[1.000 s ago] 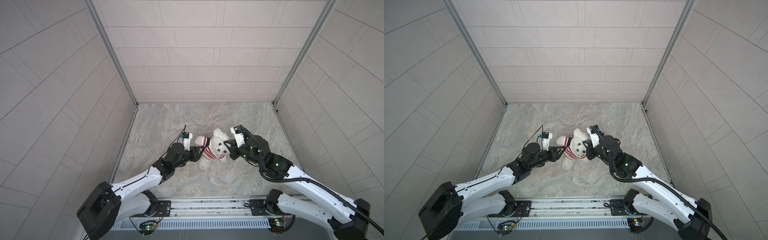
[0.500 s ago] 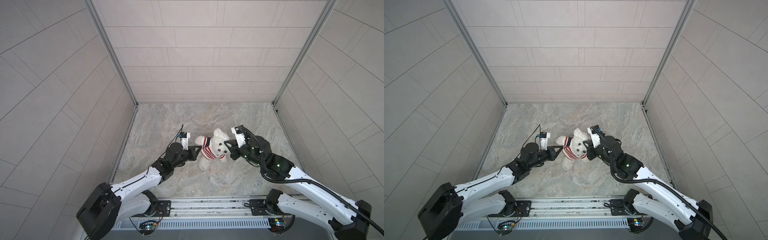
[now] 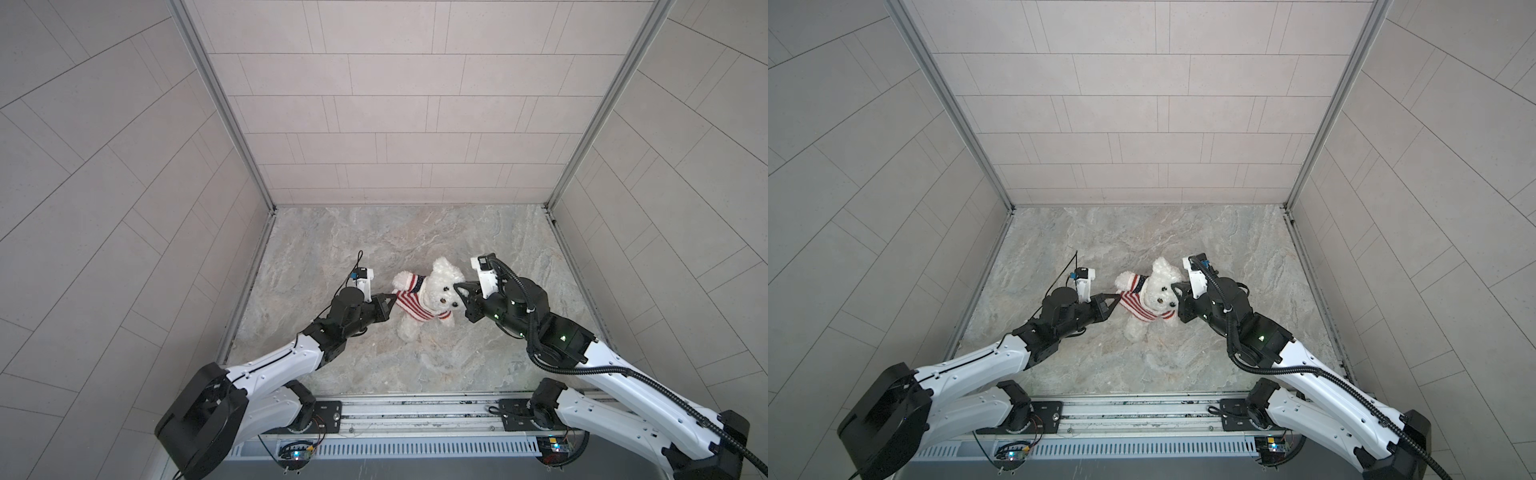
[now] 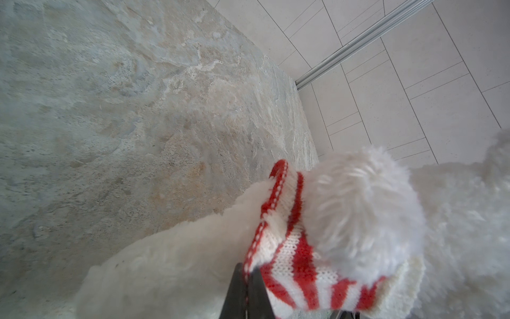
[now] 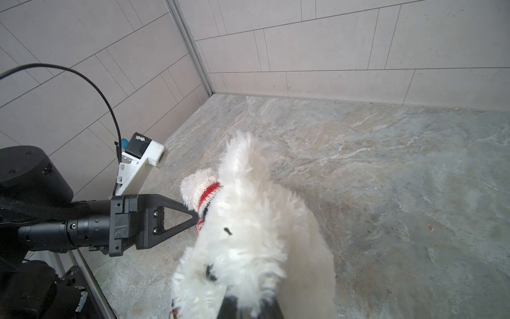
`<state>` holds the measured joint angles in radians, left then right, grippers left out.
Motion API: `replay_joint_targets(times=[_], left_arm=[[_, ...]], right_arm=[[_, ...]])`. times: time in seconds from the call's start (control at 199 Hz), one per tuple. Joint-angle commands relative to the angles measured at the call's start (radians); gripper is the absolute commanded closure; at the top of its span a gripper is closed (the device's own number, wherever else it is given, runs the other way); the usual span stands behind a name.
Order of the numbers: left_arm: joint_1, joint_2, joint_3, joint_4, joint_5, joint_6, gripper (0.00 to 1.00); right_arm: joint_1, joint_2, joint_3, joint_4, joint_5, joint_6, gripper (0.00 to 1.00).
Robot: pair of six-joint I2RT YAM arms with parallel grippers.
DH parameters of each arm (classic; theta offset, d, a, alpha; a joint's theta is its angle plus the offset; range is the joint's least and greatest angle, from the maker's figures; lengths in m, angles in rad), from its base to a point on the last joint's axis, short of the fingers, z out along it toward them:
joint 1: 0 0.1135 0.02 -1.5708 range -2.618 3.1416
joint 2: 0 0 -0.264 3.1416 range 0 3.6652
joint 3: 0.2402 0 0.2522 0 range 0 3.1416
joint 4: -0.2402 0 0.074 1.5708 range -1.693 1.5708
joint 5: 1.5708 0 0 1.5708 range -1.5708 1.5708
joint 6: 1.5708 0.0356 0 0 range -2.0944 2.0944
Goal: Dress the teddy bear
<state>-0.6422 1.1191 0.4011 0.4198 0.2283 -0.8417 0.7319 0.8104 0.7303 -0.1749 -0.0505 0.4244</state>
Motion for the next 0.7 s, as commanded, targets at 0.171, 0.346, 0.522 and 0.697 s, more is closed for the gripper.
replay_joint_targets(times=[0.171, 0.346, 0.522, 0.697], left_arm=[[-0.03, -0.075, -0.017, -0.012, 0.009, 0.038, 0.7], [-0.091, -0.141, -0.053, -0.068, -0.066, 0.063, 0.57], [-0.181, -0.076, -0.068, 0.023, -0.11, 0.045, 0.54], [-0.223, 0.065, -0.075, 0.226, -0.091, 0.036, 0.53]], right_arm=[[-0.005, -0.008, 0.001, 0.089, 0.027, 0.037, 1.0], [-0.006, 0.001, 0.006, 0.089, 0.054, 0.051, 1.0], [-0.01, 0.026, 0.012, 0.091, 0.063, 0.071, 1.0], [-0.011, 0.034, 0.016, 0.095, 0.06, 0.08, 1.0]])
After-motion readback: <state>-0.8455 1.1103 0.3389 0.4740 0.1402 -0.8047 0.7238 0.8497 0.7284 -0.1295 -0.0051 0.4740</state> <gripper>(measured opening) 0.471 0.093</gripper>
